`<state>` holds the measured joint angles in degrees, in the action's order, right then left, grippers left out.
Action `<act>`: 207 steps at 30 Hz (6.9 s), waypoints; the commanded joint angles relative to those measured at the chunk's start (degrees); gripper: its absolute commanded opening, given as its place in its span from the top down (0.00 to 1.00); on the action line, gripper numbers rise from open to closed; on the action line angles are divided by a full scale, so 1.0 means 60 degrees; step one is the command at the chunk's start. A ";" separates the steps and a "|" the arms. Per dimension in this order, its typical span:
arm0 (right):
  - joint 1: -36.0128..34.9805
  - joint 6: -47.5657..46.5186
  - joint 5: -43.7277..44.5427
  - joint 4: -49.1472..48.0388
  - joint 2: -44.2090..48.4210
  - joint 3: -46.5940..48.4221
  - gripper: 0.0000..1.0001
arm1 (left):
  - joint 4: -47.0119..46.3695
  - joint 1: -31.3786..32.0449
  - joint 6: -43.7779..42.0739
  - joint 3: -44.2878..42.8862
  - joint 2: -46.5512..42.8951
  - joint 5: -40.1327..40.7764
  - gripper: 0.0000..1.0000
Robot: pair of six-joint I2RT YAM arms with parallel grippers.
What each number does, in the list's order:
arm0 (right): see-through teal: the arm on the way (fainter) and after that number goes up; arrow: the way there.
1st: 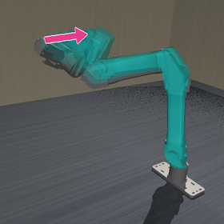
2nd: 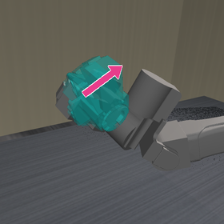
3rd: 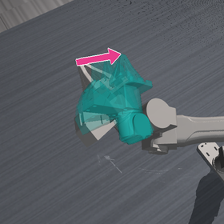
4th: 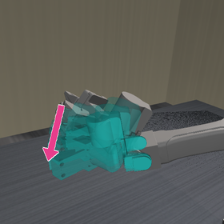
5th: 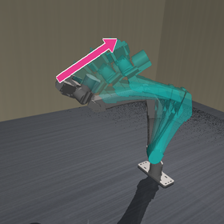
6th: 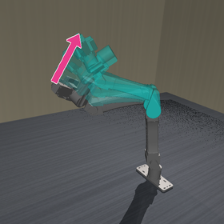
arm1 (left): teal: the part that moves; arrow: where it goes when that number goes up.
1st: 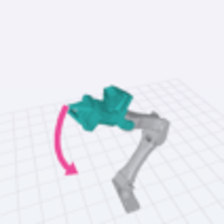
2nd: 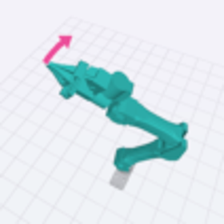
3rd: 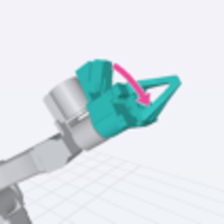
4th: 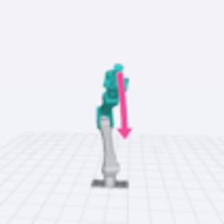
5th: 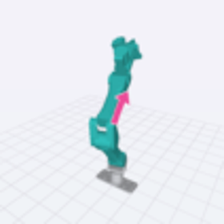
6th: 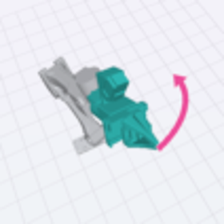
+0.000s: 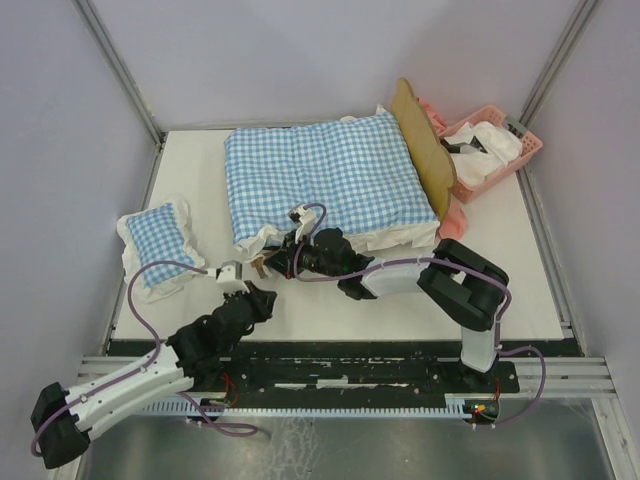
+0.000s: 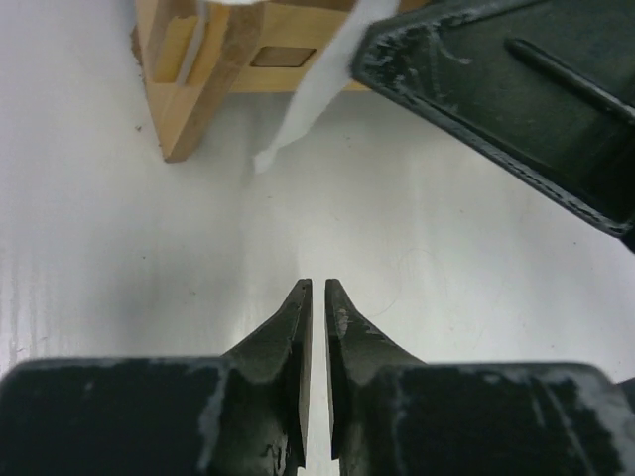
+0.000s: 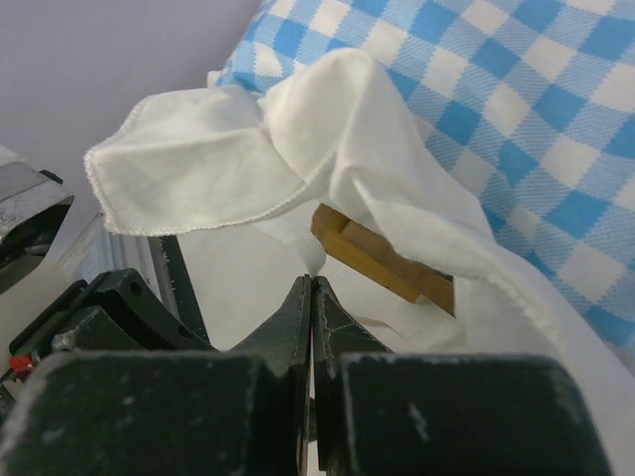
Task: Set up the pet bed
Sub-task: Cross the ropes on the bed frame.
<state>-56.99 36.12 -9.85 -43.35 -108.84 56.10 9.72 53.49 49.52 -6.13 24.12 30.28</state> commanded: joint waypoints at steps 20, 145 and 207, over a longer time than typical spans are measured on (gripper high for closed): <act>0.1039 -0.3465 0.1606 0.3145 0.2010 0.0078 0.98 | -0.1349 -0.1386 -0.1344 -0.2303 0.3270 0.3949 0.62; 0.1808 -0.4205 0.1286 0.4447 0.0606 0.1941 0.98 | -0.8875 -0.0393 -0.2937 -0.0896 1.0090 0.3292 0.97; 0.0546 -0.5452 0.0132 0.5358 0.2036 0.0656 0.33 | -0.3917 -0.0409 -0.0509 -0.0090 0.4007 0.1584 0.97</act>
<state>-53.98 26.65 -12.12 -32.29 -108.92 59.37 -13.63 50.87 45.19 -4.69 49.45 37.41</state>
